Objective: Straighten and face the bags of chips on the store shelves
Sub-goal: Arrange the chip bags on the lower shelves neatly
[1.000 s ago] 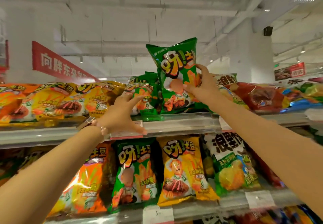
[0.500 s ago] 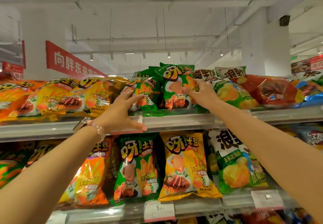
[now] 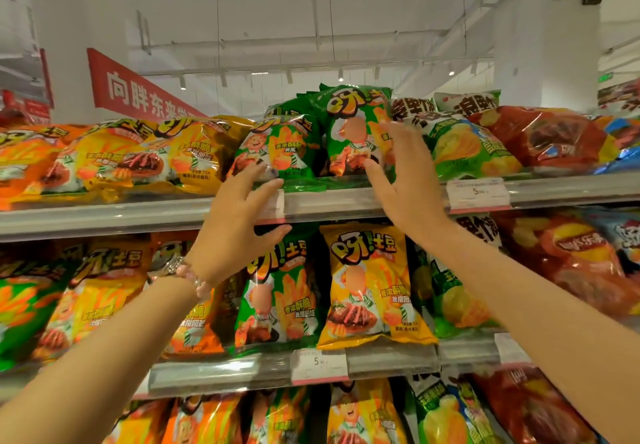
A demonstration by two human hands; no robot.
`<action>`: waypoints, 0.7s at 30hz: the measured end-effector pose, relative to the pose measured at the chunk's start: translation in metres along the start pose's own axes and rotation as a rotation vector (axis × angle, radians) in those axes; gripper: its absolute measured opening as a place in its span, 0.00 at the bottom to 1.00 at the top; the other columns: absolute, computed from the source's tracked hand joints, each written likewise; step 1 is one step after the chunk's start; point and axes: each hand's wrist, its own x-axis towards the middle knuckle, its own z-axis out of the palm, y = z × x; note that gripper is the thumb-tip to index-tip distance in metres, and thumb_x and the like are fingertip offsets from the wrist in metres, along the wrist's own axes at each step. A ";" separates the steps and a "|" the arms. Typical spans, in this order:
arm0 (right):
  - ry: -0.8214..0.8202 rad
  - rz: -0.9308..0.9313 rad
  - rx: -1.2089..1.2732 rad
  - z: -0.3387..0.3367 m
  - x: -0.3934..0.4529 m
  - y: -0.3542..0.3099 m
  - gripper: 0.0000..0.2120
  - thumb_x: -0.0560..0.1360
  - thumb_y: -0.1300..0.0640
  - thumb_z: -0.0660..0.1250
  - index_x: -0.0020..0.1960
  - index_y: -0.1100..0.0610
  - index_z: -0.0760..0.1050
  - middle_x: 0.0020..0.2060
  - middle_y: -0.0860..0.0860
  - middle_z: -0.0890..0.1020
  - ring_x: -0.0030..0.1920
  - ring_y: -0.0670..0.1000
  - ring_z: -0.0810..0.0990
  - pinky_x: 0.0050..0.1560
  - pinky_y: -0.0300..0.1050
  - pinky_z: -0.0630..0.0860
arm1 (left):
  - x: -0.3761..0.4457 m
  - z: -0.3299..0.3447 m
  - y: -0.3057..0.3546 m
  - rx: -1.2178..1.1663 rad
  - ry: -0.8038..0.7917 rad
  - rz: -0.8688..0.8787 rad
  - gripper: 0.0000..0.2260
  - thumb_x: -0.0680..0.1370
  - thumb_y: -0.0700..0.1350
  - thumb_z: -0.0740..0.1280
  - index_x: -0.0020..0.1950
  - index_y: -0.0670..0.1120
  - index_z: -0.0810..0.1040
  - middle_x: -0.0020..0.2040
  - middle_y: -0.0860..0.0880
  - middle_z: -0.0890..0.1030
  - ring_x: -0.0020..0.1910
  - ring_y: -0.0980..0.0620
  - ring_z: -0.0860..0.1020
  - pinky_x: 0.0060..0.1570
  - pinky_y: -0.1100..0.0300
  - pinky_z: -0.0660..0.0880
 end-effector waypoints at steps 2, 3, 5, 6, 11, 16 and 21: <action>0.008 -0.070 0.127 -0.003 -0.033 -0.010 0.18 0.76 0.55 0.63 0.65 0.58 0.70 0.57 0.53 0.74 0.58 0.50 0.73 0.60 0.42 0.70 | -0.026 0.009 0.009 0.008 0.082 0.037 0.24 0.71 0.48 0.72 0.65 0.41 0.74 0.69 0.39 0.70 0.68 0.40 0.68 0.65 0.47 0.67; -0.035 -0.072 0.160 -0.003 -0.050 -0.012 0.15 0.75 0.56 0.63 0.61 0.58 0.72 0.54 0.51 0.75 0.54 0.49 0.75 0.55 0.41 0.72 | -0.039 0.014 0.014 0.011 0.108 0.056 0.23 0.72 0.49 0.70 0.64 0.41 0.74 0.67 0.38 0.72 0.66 0.40 0.69 0.63 0.46 0.69; -0.177 -0.010 0.164 0.001 -0.081 -0.009 0.10 0.75 0.56 0.64 0.55 0.56 0.75 0.50 0.48 0.76 0.49 0.47 0.76 0.48 0.45 0.76 | -0.067 0.028 0.017 -0.001 0.073 0.067 0.23 0.72 0.53 0.68 0.63 0.43 0.73 0.65 0.38 0.73 0.64 0.41 0.69 0.60 0.44 0.72; -0.271 0.043 0.135 0.005 -0.094 -0.005 0.10 0.75 0.55 0.65 0.55 0.55 0.76 0.51 0.47 0.75 0.51 0.47 0.76 0.48 0.48 0.76 | -0.078 0.035 0.018 0.002 -0.003 0.056 0.25 0.72 0.58 0.66 0.65 0.46 0.71 0.67 0.38 0.72 0.66 0.41 0.68 0.60 0.41 0.72; -0.621 0.234 -0.278 0.023 -0.120 0.011 0.36 0.71 0.38 0.68 0.74 0.45 0.59 0.75 0.55 0.56 0.75 0.57 0.55 0.70 0.61 0.61 | -0.109 0.066 0.019 0.117 -0.667 -0.204 0.53 0.64 0.70 0.70 0.73 0.63 0.34 0.73 0.49 0.28 0.73 0.45 0.29 0.71 0.36 0.42; -0.859 0.453 -0.283 0.030 -0.113 0.025 0.50 0.65 0.33 0.70 0.77 0.42 0.44 0.76 0.55 0.41 0.76 0.61 0.47 0.70 0.63 0.62 | -0.112 0.079 0.017 0.148 -0.757 -0.253 0.58 0.65 0.62 0.76 0.69 0.61 0.26 0.75 0.46 0.28 0.73 0.43 0.27 0.70 0.31 0.51; -0.854 0.502 -0.167 0.038 -0.123 0.040 0.54 0.62 0.38 0.75 0.77 0.41 0.45 0.77 0.55 0.44 0.76 0.61 0.52 0.71 0.57 0.63 | -0.113 0.077 0.021 0.138 -0.742 -0.259 0.58 0.66 0.59 0.76 0.69 0.58 0.26 0.75 0.45 0.27 0.73 0.43 0.27 0.69 0.33 0.58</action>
